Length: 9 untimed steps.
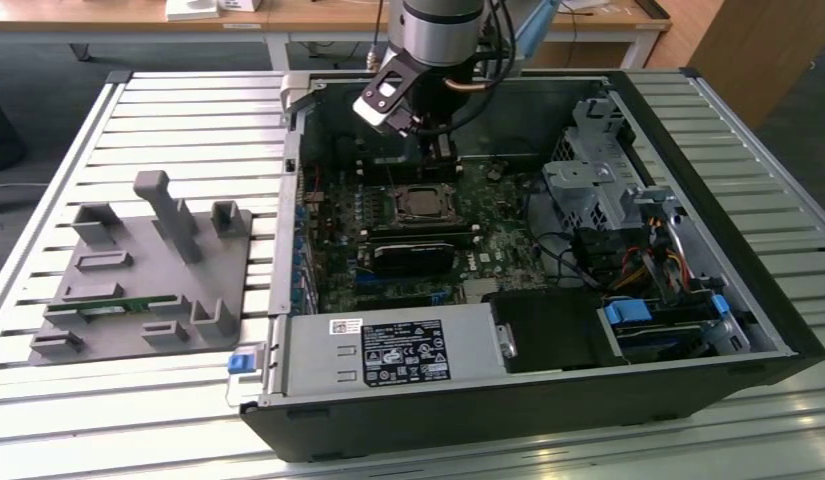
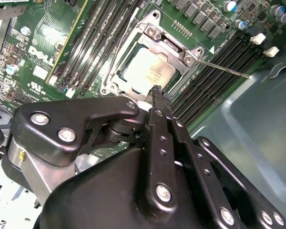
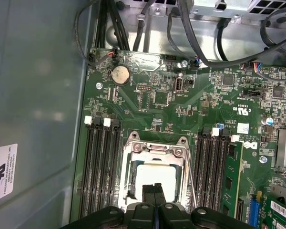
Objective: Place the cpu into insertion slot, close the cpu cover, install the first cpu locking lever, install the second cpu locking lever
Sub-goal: 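Install the first cpu locking lever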
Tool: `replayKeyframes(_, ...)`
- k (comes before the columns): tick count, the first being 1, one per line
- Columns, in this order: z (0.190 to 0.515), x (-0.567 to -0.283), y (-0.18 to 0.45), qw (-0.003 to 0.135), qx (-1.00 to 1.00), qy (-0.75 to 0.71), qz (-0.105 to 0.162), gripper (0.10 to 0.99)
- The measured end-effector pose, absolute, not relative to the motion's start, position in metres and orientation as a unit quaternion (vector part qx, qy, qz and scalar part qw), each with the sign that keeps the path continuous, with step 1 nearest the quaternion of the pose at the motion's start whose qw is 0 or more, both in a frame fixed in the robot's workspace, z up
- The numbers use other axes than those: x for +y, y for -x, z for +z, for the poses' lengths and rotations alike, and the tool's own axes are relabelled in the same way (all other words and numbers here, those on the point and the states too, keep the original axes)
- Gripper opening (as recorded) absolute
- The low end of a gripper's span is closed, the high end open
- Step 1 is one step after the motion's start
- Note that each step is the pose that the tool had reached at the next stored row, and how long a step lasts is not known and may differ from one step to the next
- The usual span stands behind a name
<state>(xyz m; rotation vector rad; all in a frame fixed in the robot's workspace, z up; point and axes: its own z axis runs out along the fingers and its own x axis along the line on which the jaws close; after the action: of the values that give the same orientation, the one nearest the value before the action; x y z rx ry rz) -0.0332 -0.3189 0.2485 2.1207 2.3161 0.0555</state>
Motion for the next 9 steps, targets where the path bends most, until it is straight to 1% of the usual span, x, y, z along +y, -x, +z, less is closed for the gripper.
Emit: replayKeyframes(9, 0.2493, -0.3189, 0.0332, 0.0, 0.746, -0.665, 0.018, 0.106)
